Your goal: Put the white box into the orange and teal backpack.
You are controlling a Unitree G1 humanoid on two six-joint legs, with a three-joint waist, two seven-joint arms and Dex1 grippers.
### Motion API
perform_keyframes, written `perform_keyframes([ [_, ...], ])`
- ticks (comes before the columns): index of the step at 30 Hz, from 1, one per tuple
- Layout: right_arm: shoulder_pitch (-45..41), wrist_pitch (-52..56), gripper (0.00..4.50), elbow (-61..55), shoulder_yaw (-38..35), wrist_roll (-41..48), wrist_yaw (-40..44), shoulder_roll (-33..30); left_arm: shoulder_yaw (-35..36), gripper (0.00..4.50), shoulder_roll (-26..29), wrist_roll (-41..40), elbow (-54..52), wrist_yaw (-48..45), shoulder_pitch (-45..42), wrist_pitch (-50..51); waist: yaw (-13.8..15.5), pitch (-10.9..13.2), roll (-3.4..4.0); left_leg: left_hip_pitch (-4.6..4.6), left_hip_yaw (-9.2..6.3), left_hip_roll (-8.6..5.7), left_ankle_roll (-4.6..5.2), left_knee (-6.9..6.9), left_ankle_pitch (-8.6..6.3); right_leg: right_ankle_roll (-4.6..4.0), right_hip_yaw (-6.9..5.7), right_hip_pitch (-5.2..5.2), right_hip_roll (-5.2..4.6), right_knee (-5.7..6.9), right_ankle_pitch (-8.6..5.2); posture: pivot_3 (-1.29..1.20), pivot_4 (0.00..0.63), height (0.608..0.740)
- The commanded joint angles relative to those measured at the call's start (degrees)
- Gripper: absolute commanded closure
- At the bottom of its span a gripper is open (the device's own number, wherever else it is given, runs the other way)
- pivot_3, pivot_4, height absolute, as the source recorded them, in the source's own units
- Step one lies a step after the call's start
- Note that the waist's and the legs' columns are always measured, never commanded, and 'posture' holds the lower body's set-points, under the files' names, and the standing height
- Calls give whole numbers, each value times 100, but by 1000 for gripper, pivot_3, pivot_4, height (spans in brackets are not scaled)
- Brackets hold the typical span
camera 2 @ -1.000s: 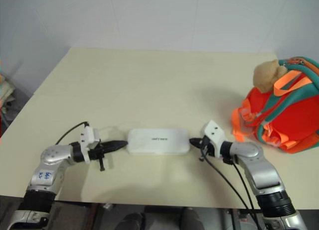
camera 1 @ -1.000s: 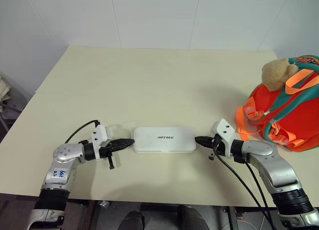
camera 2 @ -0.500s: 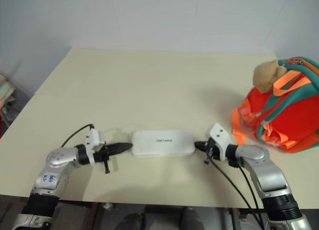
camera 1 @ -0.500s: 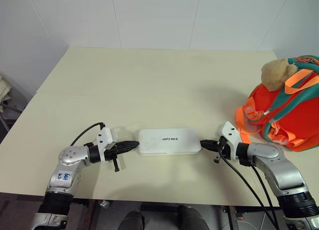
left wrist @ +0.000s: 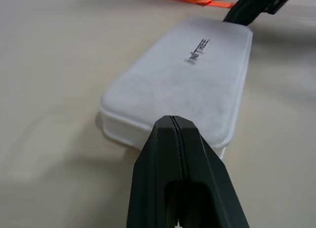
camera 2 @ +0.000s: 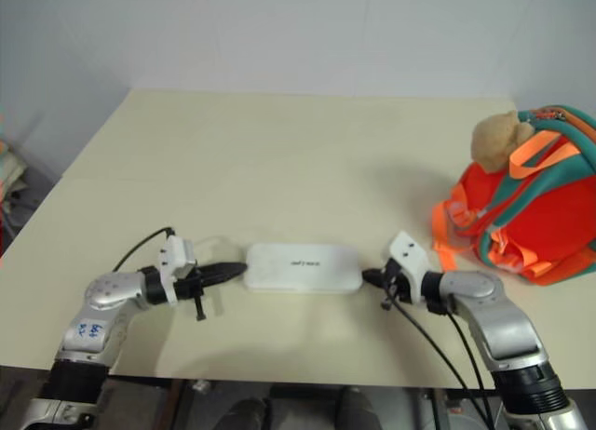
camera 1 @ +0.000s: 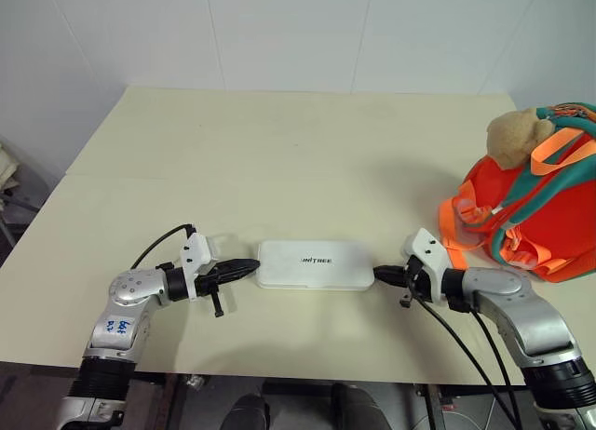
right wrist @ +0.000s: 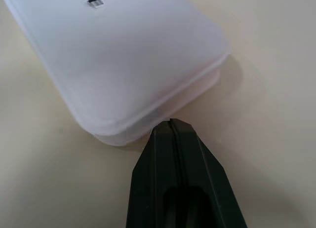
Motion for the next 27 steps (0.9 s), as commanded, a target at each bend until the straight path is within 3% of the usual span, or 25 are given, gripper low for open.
perform_keyframes([
  [1, -320, 317, 3653, 213, -320, 287, 346, -415, 405, 4112, 376, -365, 8, -91, -87, 547, -2, 0, 0, 0, 0, 2, 0, -1, 0, -1, -1, 0, 2, 0, 0, 0, 150, 740],
  [6, -797, 1377, 2062, 251, -325, 849, 712, -779, 422, 2655, 769, -713, 343, -383, -418, 1642, 4, 0, 0, -1, -1, 5, 3, -9, -2, -5, -4, -3, 4, -7, -3, 0, 150, 740],
  [12, -1197, 2744, 31, 143, -319, 1497, 648, -746, 153, 777, 883, -782, 602, -520, -801, 2754, 10, 1, 0, -6, -1, 3, 4, -10, -2, -3, -4, -6, 3, -9, -2, 0, 150, 740],
  [15, -1199, 3133, 0, -34, -271, 1691, 466, -631, 92, 21, 778, -881, 616, -423, -984, 3324, 14, 1, 1, -12, -2, 3, 4, -11, -3, -3, -5, -10, 2, -10, -2, 0, 150, 740],
  [27, -1288, 3206, 0, 75, 57, 1682, -83, -179, -132, 21, 329, -939, 675, -192, -1323, 4285, 8, 0, 0, -15, -1, 1, 4, -8, -3, -1, -4, -15, 1, -8, -1, 0, 150, 740],
])
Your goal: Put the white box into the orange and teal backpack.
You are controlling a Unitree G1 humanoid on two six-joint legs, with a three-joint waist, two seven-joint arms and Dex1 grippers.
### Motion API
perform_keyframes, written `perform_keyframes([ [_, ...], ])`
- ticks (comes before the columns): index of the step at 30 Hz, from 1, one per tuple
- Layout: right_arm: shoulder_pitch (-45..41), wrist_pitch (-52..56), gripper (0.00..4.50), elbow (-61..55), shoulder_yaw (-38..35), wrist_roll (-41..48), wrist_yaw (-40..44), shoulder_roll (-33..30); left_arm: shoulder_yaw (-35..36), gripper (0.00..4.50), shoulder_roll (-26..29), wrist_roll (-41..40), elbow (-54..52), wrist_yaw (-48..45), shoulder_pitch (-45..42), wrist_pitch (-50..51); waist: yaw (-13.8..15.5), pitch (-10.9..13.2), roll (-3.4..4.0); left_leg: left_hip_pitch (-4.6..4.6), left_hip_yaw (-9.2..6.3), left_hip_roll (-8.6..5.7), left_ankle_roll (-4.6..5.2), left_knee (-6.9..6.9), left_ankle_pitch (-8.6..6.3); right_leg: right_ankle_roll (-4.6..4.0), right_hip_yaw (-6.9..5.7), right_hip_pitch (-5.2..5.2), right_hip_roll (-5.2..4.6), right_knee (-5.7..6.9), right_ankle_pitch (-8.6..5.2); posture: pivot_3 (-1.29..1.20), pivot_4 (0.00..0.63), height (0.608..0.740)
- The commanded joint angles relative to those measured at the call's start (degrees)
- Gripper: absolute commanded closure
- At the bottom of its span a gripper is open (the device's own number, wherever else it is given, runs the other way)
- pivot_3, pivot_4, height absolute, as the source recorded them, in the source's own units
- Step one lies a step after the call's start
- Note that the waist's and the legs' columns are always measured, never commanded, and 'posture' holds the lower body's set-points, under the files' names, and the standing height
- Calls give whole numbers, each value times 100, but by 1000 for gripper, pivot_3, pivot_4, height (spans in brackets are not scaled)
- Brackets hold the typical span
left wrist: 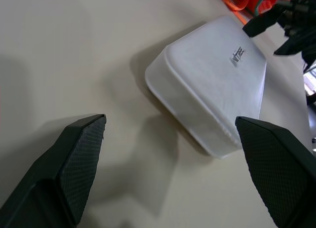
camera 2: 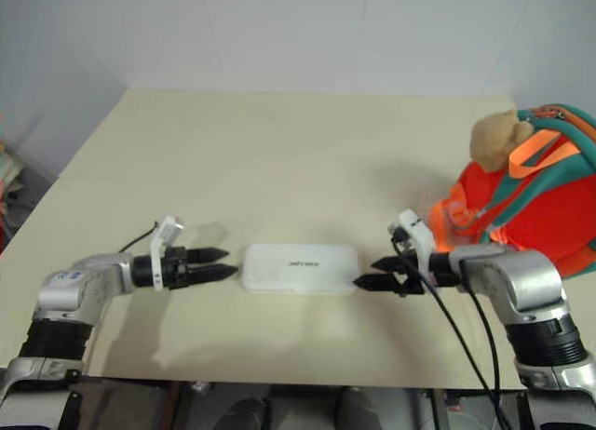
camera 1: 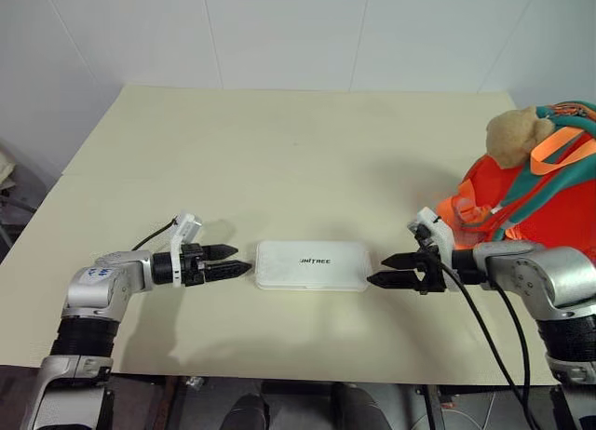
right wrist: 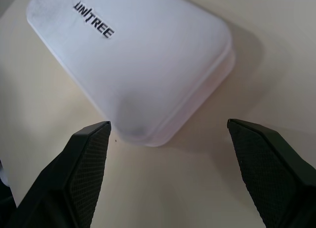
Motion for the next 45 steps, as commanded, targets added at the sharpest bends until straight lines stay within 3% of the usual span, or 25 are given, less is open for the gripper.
perform_keyframes([
  [1, -188, -73, 0, -26, 14, 53, -98, 118, -216, 21, -86, -118, -178, -32, -65, 368, -1, 0, 0, 0, 0, 0, 0, 0, 0, 0, 0, 0, 0, -1, 0, 0, 150, 740],
  [15, -255, -165, 0, -92, 103, 73, -244, 279, -490, 21, -374, -452, -73, -92, -242, 1575, 10, 0, 0, 1, 0, -4, -1, 3, 0, 1, 0, 2, -3, -1, 0, 0, 150, 740],
  [25, -201, -110, 0, -227, 68, 157, -362, 343, -78, 21, -847, -943, 739, 54, -919, 2666, 9, 0, 0, 0, -1, -6, -1, 9, 0, 5, -1, 4, -3, 1, 2, 0, 150, 740],
  [35, -118, -48, 0, -361, -5, 268, -506, 375, -180, 21, -927, -945, 1161, -69, -1180, 2834, 2, 0, 0, 0, -1, -6, -2, 8, 0, 5, 0, 3, -4, 1, 3, 0, 150, 740],
  [39, -54, -85, 0, -428, -12, 284, -527, 344, -331, 846, -837, -941, 1225, -233, -1212, 2826, 2, 0, 0, 0, -1, -6, -2, 7, 0, 5, 0, 2, -4, 0, 3, 0, 150, 740],
  [45, 142, -283, 0, -559, -90, 329, -357, 111, -648, 2767, -440, -1086, 996, -689, -1216, 3087, -12, 0, 0, -3, 0, -6, -3, 4, -1, 5, 1, -2, -3, -2, 3, 0, 150, 740],
])
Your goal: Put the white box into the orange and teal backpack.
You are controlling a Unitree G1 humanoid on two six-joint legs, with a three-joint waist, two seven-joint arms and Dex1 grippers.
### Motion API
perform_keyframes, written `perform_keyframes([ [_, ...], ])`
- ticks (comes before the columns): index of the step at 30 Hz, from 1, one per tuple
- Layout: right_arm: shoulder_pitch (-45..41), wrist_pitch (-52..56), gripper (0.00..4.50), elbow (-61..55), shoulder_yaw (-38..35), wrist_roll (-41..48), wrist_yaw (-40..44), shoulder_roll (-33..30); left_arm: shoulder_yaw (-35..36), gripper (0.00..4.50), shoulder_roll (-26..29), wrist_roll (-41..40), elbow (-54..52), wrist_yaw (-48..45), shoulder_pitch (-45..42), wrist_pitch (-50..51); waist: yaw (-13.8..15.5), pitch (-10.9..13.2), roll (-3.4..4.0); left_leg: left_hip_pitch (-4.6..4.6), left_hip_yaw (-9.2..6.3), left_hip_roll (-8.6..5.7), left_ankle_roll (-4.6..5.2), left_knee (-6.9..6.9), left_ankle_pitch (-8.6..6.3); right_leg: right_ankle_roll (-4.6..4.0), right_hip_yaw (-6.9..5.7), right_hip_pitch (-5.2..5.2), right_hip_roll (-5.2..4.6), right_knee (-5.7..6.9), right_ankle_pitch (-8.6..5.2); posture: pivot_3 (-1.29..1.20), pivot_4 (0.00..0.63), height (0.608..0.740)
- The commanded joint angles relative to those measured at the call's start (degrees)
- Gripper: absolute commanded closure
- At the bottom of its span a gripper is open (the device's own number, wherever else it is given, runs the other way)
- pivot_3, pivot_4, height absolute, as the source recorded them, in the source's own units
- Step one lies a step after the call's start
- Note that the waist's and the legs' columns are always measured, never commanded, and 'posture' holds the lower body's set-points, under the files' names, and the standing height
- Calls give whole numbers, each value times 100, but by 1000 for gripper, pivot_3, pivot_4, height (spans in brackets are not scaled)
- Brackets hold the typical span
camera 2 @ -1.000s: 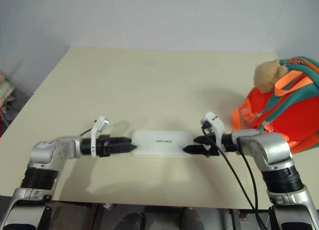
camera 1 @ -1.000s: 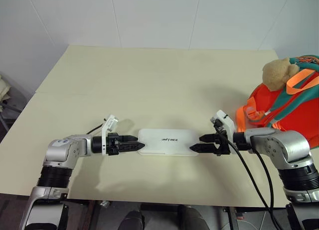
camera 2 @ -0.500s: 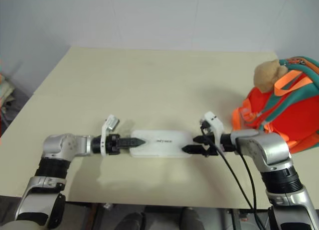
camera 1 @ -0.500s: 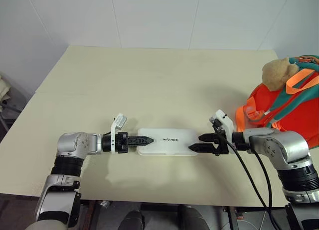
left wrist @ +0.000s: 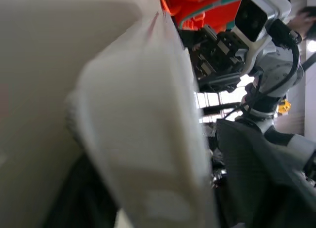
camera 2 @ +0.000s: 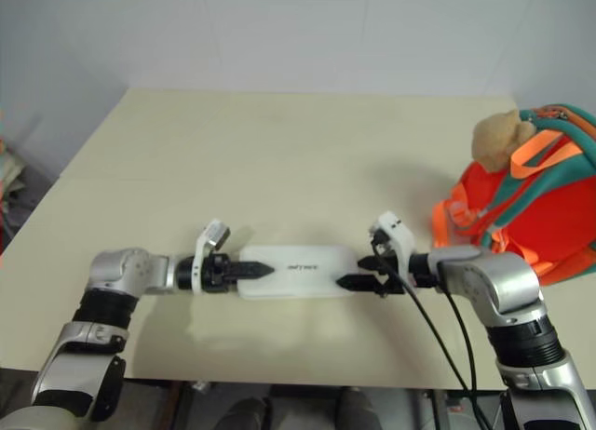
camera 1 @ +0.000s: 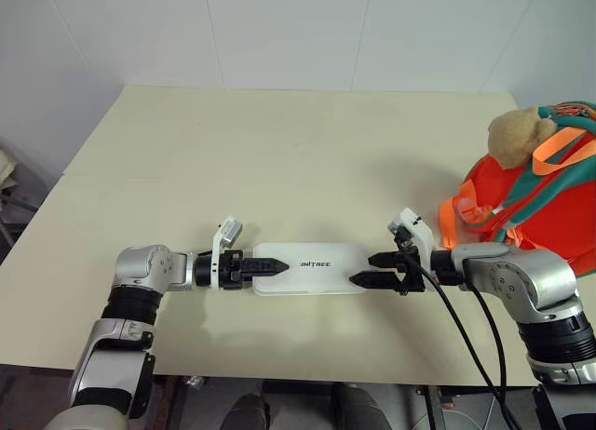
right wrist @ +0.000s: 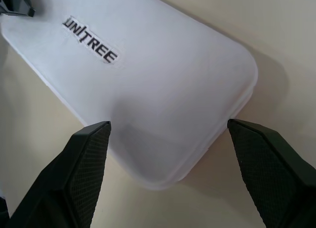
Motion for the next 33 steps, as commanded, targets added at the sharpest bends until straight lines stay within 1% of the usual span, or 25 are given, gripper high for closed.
perform_keyframes([
  [1, 114, -236, 0, -249, -269, 97, 179, -258, -106, 3072, 251, -167, -219, -326, -83, 147, 1, 0, 0, 0, 0, 0, 0, 0, 0, 0, 0, -1, 0, 0, 0, 0, 150, 740],
  [2, 165, -316, 0, -259, -291, 85, 220, -324, -119, 3221, 287, -166, -219, -355, -86, 154, 6, 0, 0, -1, 0, 0, 0, 1, 0, 0, 0, -1, 0, 0, 0, 0, 150, 740],
  [5, 373, -477, 0, -313, -483, 71, 238, -499, -60, 3224, 345, -229, -308, -370, -77, 246, 9, 0, 0, -1, 0, 0, 0, 2, 0, 0, 0, 0, 0, 0, 0, 0, 150, 740],
  [7, 592, -621, 0, -391, -748, 94, 266, -654, 125, 3224, 313, -336, -456, -265, -50, 374, 27, 0, -1, -3, 0, 0, 0, 3, 0, 0, -1, 0, 0, 0, 0, 0, 150, 740],
  [10, 949, -633, 0, -504, -1581, 215, 42, -759, 357, 3224, 359, -513, -869, -166, 148, 508, 25, 1, -1, -9, -1, 0, 0, 3, 0, 1, -1, -2, -1, -3, 0, 0, 150, 740],
  [14, 1452, -333, 0, -898, -2818, 432, -341, -798, 454, 3224, 575, -562, -1330, -83, 606, 437, 13, 1, -1, -8, 3, 1, -1, 0, -3, 1, 3, -3, -3, -5, -1, 0, 150, 740],
  [19, 2008, 138, 0, -1399, -4363, 695, -638, -987, 497, 3224, 758, -410, -1312, -3, 919, 43, 28, 1, -1, -7, 3, 6, 0, 1, -3, -5, 2, -5, 1, -2, -4, 0, 150, 740],
  [21, 2155, 250, 0, -1473, -4803, 715, -756, -1052, 448, 3224, 792, -365, -1270, -10, 958, -114, 30, 1, -1, -6, 3, 4, -1, 10, -3, -3, 2, 2, -1, -3, -2, 0, 150, 740],
  [25, 2306, 289, 0, -1513, -5197, 694, -969, -1076, 341, 3224, 833, -324, -1197, -57, 947, -296, 28, 0, -2, 3, 3, 2, -1, 12, -3, -8, 1, 17, -2, -9, 0, 0, 150, 740],
  [28, 2099, 61, 0, -1198, -5012, 430, -1387, -990, 199, 3224, 849, -228, -1113, -109, 868, -474, 13, 0, -2, 3, 6, 1, -1, 12, -3, -8, 3, 16, -4, -9, 0, 0, 150, 740],
  [33, 1617, -416, 0, -795, -4484, 183, -1822, -765, 128, 3224, 871, -222, -1078, -165, 820, -570, 9, 0, -2, 6, 12, 4, -1, 6, -2, -8, 6, 14, -2, -9, 1, 0, 150, 740],
])
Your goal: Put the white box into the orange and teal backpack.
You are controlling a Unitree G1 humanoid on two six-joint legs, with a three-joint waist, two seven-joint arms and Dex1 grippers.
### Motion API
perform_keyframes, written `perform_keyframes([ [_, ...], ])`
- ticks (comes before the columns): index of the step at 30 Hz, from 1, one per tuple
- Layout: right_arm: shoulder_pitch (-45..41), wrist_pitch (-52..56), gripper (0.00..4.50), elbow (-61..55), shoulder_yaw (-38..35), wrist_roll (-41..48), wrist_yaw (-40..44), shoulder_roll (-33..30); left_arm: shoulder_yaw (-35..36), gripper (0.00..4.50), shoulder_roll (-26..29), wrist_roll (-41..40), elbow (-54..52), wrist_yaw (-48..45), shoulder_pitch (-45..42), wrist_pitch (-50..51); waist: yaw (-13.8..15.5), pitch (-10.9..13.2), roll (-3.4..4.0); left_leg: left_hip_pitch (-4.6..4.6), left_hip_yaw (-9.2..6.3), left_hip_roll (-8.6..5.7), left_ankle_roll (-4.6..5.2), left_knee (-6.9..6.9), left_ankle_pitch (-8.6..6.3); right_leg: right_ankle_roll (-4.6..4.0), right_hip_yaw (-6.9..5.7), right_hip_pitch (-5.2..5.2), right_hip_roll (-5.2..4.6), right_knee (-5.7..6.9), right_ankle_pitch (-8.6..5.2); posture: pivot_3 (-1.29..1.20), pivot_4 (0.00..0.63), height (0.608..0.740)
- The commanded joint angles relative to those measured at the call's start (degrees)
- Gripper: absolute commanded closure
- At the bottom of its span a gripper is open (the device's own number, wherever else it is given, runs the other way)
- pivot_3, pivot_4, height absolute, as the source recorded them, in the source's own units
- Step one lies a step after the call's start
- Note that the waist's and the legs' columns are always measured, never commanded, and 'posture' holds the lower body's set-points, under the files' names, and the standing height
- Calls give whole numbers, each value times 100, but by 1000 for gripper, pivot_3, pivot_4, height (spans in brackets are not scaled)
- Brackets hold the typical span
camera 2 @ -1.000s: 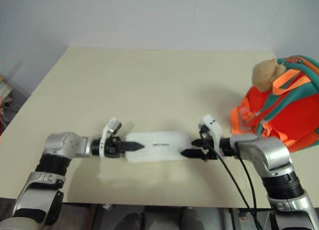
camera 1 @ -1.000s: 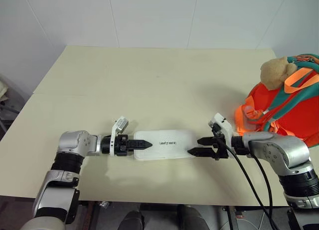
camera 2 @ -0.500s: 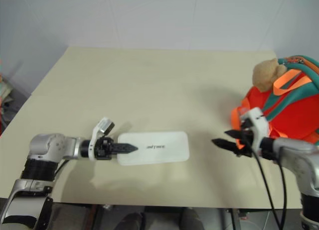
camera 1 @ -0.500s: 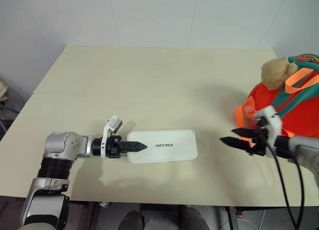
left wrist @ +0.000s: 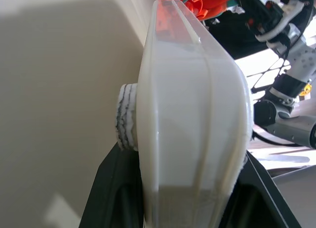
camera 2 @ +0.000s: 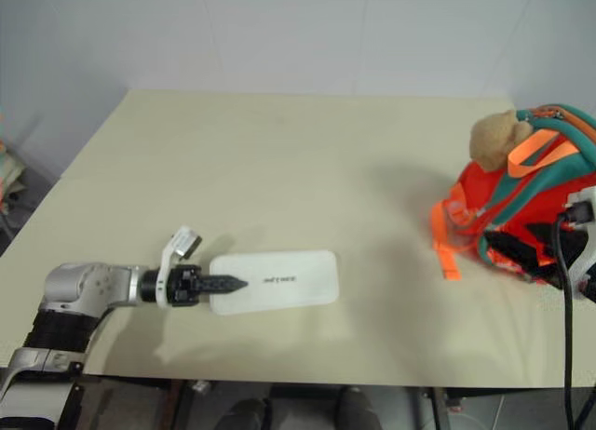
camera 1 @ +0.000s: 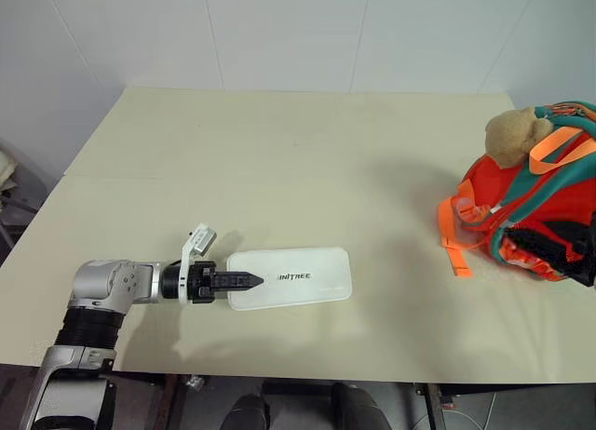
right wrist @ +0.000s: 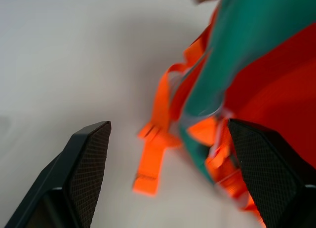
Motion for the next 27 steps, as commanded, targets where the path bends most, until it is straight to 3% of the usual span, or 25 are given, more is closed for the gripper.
perform_keyframes([
  [1, -432, -458, 0, 291, 289, -169, -373, 231, -15, 3224, 79, 59, -35, 12, -42, -113, -1, 0, 0, 0, 0, 0, 0, -2, 0, 2, 0, -1, 0, 1, 1, 0, 150, 740],
  [9, -1486, -1455, 0, 1401, 1278, -643, -598, 637, 241, 3224, 174, -83, -321, 146, 220, -53, -13, 0, 1, -1, 1, 1, 0, -5, 0, 4, 2, -7, -1, 2, 2, 0, 150, 740],
  [14, -1664, -2301, 0, 2146, 1792, -1208, -601, 679, 470, 3224, 170, -204, -598, 359, 486, 15, -16, 1, 1, -2, 2, 1, 0, -12, 0, 4, 3, -11, 0, 1, 2, 0, 150, 740],
  [15, -1624, -2329, 377, 2206, 1896, -1305, -597, 640, 513, 3224, 182, -237, -664, 389, 548, 36, -16, 1, 1, -2, 2, 1, 0, -13, 0, 3, 3, -11, 0, 1, 1, 0, 150, 740],
  [16, -1586, -2322, 377, 2215, 1962, -1368, -598, 612, 564, 3224, 193, -272, -731, 428, 610, 62, -15, 1, 1, -2, 2, 1, 0, -13, 0, 4, 2, -12, 1, 1, 1, 0, 150, 740],
  [27, -1778, -2882, 377, 2310, 1926, -1521, -1103, 1223, 773, 3224, 107, -457, -873, 692, 758, 123, -27, 2, 3, 1, 2, 1, -1, -10, 1, 3, 4, -12, 1, 8, 1, 0, 150, 740],
])
